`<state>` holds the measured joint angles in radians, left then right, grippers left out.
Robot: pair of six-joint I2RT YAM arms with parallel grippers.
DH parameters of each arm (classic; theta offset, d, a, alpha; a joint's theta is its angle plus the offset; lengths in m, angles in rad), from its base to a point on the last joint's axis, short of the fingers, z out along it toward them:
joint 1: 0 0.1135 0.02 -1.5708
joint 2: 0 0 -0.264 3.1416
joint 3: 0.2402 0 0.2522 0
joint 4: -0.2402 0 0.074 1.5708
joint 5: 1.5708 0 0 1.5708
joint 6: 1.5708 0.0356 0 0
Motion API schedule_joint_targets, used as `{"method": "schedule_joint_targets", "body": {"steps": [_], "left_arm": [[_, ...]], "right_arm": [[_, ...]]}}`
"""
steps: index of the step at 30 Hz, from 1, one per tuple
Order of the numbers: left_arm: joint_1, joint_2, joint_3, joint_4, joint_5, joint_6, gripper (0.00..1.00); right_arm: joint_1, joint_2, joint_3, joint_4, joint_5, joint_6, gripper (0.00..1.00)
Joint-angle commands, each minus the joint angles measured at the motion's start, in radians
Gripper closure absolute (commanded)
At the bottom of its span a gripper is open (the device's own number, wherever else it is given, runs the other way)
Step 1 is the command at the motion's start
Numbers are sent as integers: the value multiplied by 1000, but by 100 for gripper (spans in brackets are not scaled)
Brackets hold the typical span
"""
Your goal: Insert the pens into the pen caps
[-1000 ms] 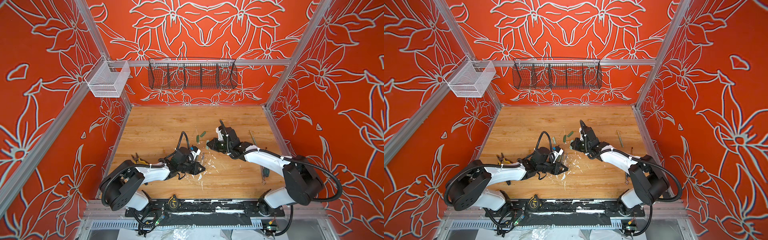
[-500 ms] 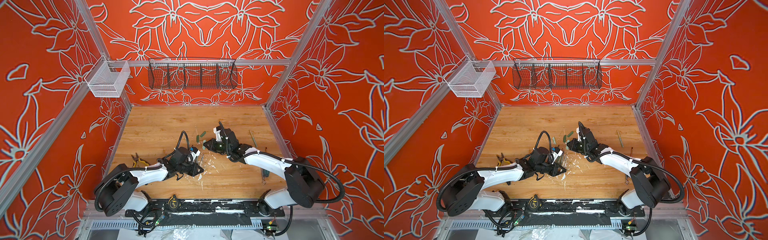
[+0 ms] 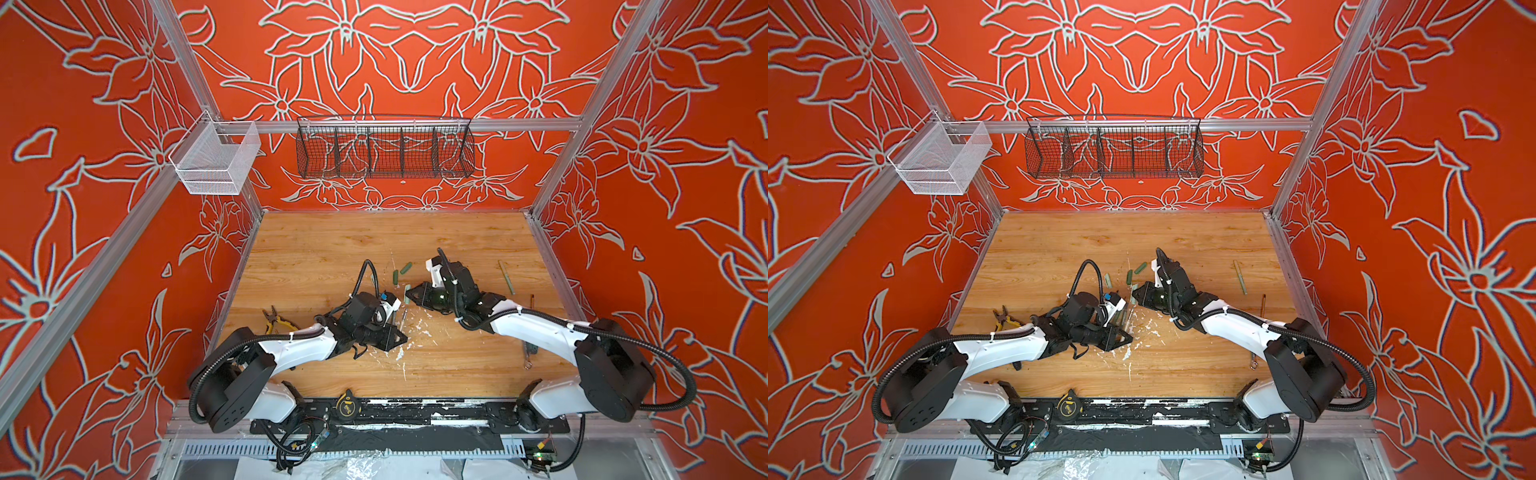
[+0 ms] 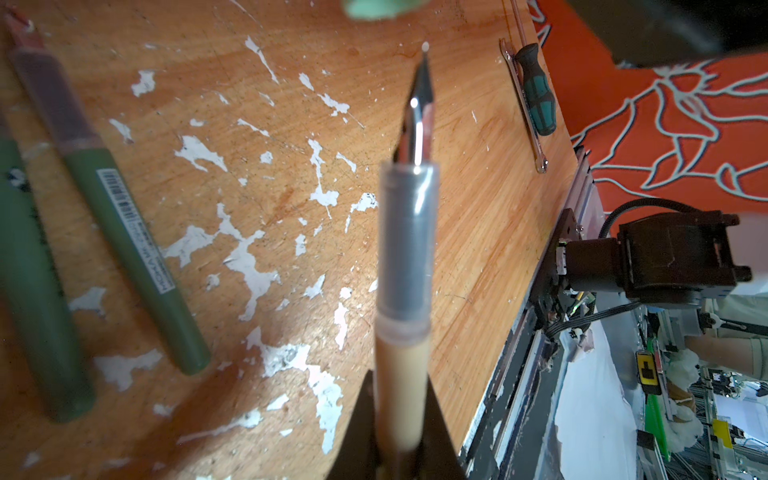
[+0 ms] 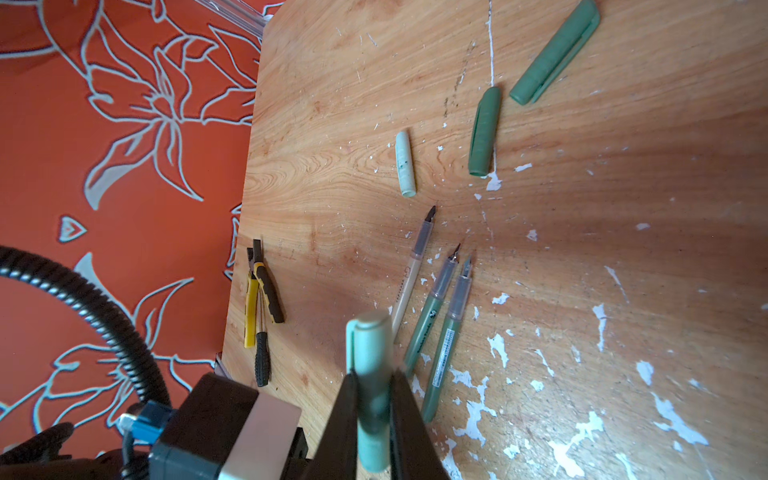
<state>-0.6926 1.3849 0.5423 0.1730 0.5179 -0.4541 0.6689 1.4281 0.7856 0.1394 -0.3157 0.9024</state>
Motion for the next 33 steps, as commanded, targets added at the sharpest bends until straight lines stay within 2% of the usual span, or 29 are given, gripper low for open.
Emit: {"method": "schedule_joint_targets", "body": {"steps": [1,33], "left_arm": [[8,-1,24,-5,11,15,100],[53,-24,44,-20,49,17,100]], "right_arm": [[8,-24,-14,20,-3,17,99],[38,-23,-24,45,9,1,99]]}}
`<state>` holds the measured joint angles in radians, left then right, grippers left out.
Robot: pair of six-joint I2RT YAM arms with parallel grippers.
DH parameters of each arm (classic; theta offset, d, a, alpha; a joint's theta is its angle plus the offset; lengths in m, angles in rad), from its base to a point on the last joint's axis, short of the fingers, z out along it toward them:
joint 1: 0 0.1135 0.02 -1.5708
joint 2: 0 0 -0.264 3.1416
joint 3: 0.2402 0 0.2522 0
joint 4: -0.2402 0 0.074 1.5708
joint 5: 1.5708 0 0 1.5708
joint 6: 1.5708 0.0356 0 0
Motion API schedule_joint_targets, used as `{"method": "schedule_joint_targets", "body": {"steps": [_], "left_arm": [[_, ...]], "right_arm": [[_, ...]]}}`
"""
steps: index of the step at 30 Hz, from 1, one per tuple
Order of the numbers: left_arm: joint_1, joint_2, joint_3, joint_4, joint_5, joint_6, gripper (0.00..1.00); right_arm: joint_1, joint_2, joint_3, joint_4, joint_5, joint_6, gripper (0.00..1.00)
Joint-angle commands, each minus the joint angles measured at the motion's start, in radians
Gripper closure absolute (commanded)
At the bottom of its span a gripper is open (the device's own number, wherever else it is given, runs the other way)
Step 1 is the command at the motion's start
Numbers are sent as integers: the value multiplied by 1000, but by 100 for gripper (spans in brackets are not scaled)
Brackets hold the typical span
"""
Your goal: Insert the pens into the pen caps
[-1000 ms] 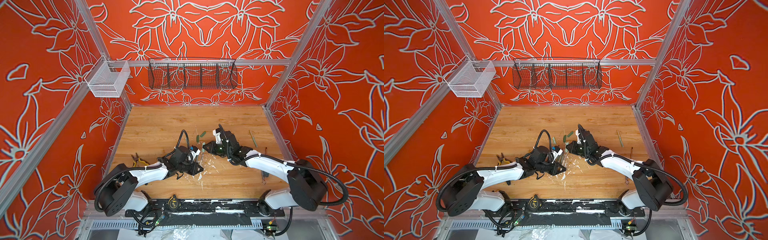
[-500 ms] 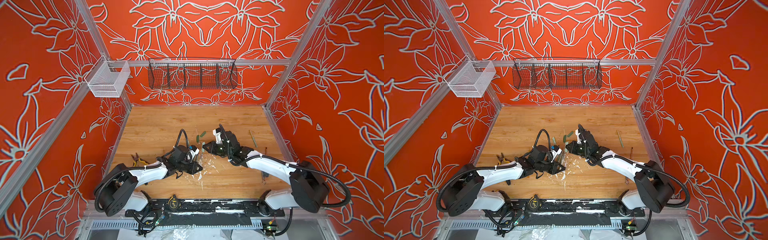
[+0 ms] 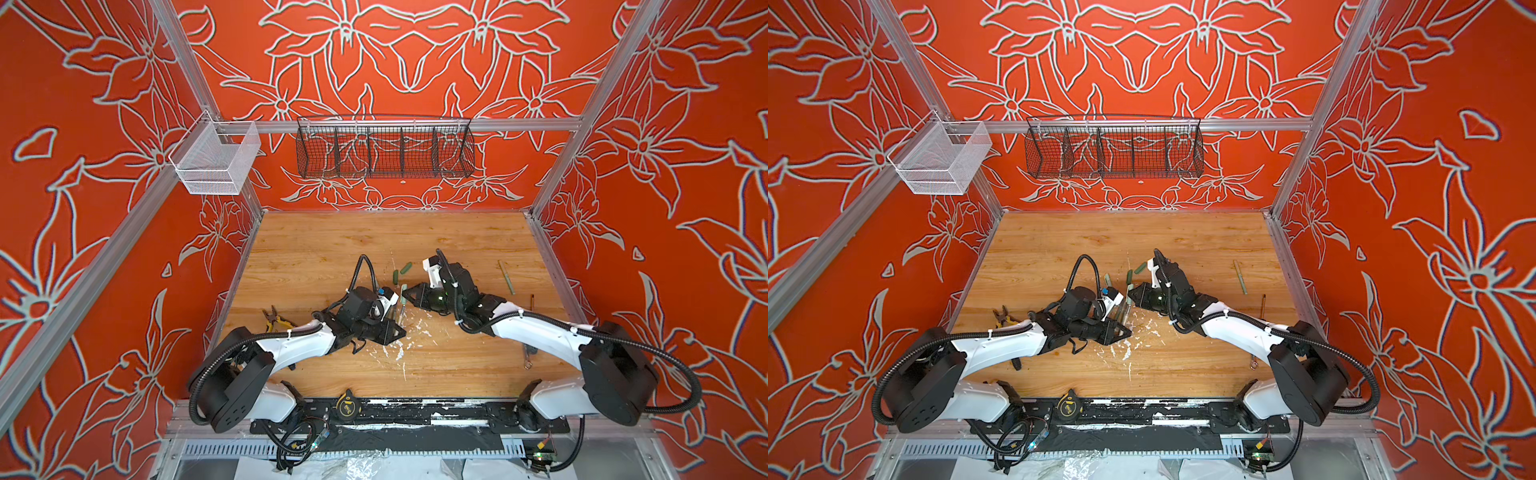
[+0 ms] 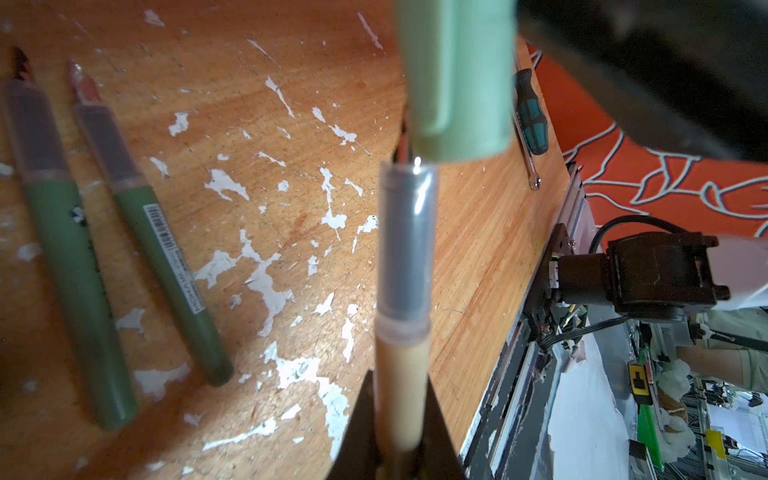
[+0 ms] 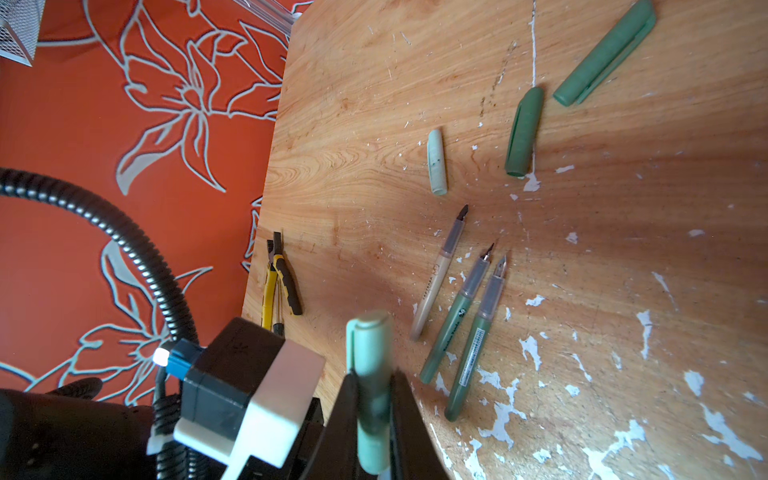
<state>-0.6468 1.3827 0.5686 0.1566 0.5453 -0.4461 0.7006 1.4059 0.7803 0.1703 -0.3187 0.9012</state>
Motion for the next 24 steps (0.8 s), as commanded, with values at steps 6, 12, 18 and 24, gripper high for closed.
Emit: {"method": "schedule_joint_targets", "body": {"steps": [6,12,18,24], "left_arm": [[8,-31,5,-20,43,18,100],[11,-79,3,-129,58,91,100],[12,-92,-3,-141,66,90,100],[12,-100,1,-143,65,98,100]], "right_arm": [[6,-19,-18,29,37,-2,99],[6,-37,-17,33,72,-20,99],[7,-76,-52,77,110,-23,99],[7,-69,-58,89,110,-23,99]]}}
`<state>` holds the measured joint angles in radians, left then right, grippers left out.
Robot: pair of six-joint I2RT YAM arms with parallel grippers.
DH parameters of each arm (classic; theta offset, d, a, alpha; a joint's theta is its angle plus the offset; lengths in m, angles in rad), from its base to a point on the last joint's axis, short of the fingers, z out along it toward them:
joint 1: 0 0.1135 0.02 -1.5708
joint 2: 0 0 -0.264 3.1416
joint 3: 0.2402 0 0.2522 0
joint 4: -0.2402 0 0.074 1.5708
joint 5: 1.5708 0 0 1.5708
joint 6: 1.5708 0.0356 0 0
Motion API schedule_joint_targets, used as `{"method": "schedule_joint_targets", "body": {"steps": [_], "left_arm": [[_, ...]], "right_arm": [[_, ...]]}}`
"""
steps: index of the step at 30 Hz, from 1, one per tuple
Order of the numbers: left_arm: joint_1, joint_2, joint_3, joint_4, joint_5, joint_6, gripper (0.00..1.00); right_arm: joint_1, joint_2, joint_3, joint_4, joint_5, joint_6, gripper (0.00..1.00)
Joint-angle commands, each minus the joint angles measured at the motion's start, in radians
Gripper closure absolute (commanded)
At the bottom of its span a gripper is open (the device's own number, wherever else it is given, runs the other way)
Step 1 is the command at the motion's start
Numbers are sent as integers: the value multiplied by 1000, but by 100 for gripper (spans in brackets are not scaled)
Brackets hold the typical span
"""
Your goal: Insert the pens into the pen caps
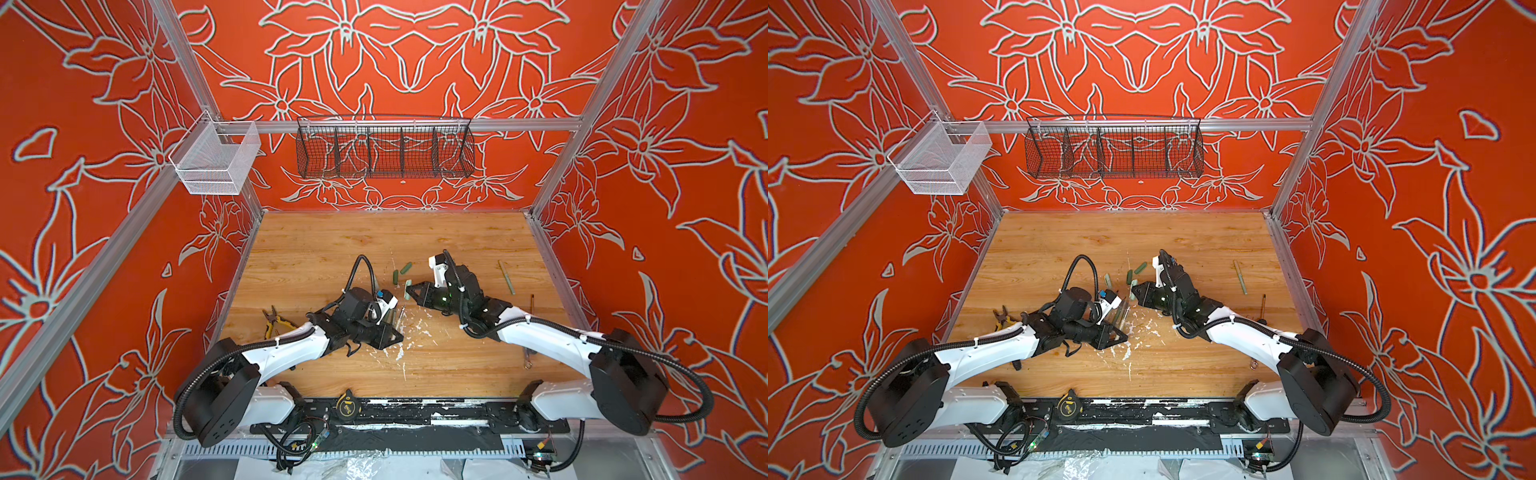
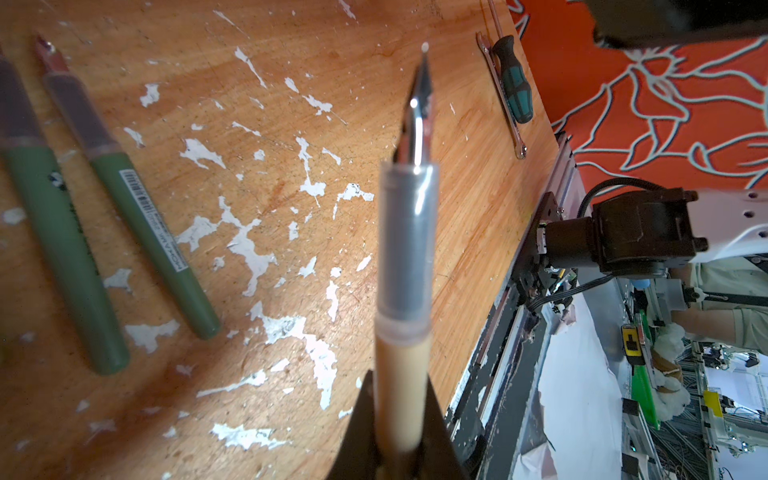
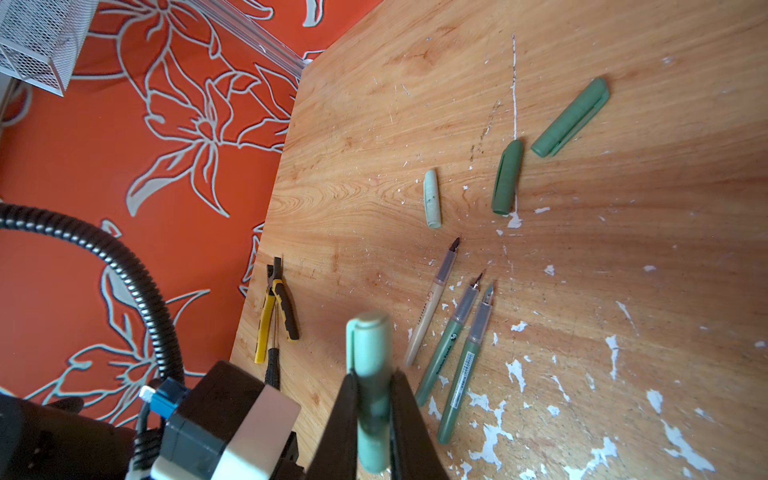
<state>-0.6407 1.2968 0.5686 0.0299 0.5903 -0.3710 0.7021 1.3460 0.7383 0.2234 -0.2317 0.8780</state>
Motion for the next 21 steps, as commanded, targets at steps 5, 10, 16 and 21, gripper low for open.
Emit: {"method": "schedule_joint_targets", "body": {"steps": [5,10,16,21], "left_arm": [[6,-7,10,-16,29,28,100],[9,-11,14,-16,28,31,100],[17,-23,8,-12,23,29,100],[24,-32,6,-5,24,27,100]], "right_arm": [[5,11,-16,69,-5,13,99],[5,23,-17,83,-17,20,99],[7,26,-30,96,-25,28,99],[10,29,-39,103,-29,30,99]]}}
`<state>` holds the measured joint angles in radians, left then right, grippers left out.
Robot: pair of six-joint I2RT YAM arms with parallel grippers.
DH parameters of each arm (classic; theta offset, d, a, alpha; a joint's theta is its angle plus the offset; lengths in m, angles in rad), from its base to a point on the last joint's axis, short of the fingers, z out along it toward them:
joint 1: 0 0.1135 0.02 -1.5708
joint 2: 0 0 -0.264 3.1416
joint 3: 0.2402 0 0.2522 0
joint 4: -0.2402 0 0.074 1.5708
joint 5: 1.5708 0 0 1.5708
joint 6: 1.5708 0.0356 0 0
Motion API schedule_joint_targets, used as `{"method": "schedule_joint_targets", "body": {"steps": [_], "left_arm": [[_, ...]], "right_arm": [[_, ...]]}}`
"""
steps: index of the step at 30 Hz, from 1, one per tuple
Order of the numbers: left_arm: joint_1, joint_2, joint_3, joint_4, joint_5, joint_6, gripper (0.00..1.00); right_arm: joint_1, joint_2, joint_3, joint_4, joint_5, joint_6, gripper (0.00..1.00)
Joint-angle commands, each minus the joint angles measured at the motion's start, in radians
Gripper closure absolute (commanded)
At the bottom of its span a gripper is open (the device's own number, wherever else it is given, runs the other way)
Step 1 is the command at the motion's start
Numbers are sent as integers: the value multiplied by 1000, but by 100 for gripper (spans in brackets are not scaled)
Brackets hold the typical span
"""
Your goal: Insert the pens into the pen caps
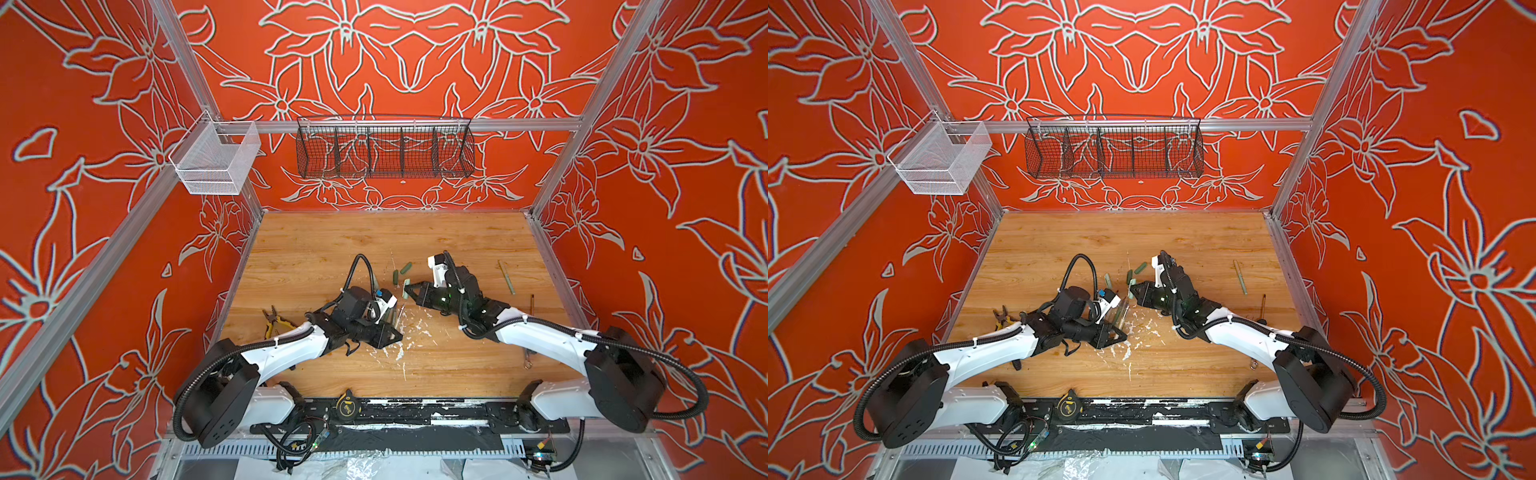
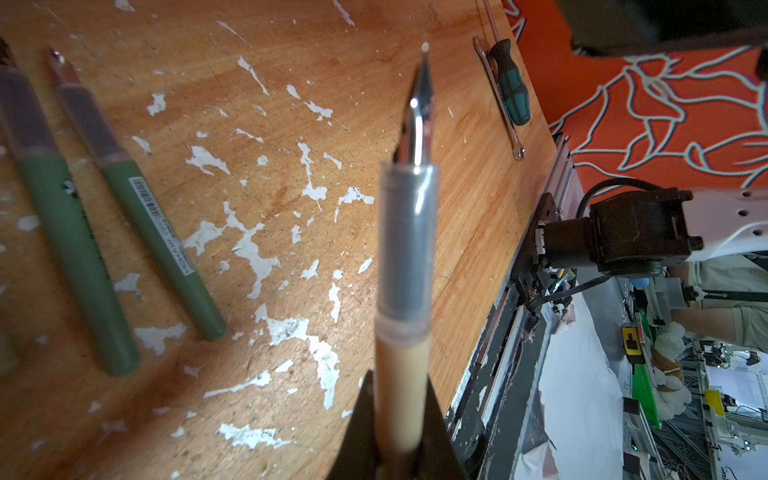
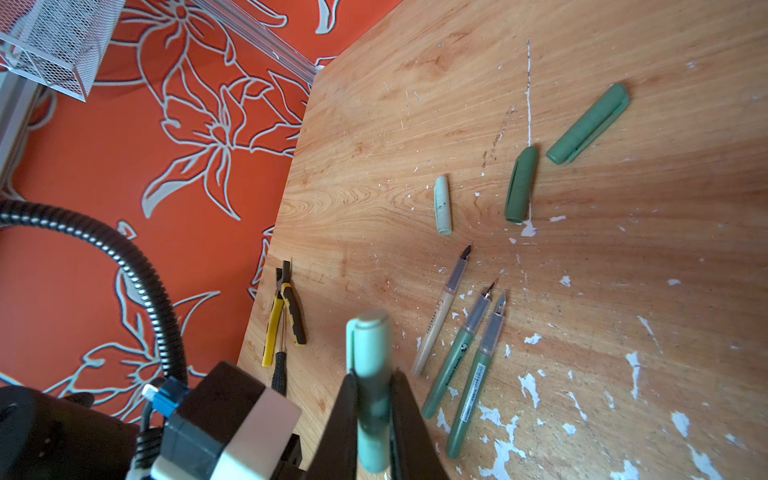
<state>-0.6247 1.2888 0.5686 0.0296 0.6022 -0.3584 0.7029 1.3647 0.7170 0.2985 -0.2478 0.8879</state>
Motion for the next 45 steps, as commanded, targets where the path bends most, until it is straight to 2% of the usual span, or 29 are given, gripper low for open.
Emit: {"method": "schedule_joint_targets", "body": {"steps": [1,32,40,45], "left_arm": [[11,-26,6,-5,13,14,100],[47,-3,18,20,40,10,100],[62,-9,15,35,54,3,100],[62,-8,4,37,65,-2,100]], "right_arm": [[8,11,-17,31,-15,21,99],[32,31,-8,65,-36,36,99],[50,34,-45,129,-15,65,99],[49,26,-28,110,14,54,99]]}}
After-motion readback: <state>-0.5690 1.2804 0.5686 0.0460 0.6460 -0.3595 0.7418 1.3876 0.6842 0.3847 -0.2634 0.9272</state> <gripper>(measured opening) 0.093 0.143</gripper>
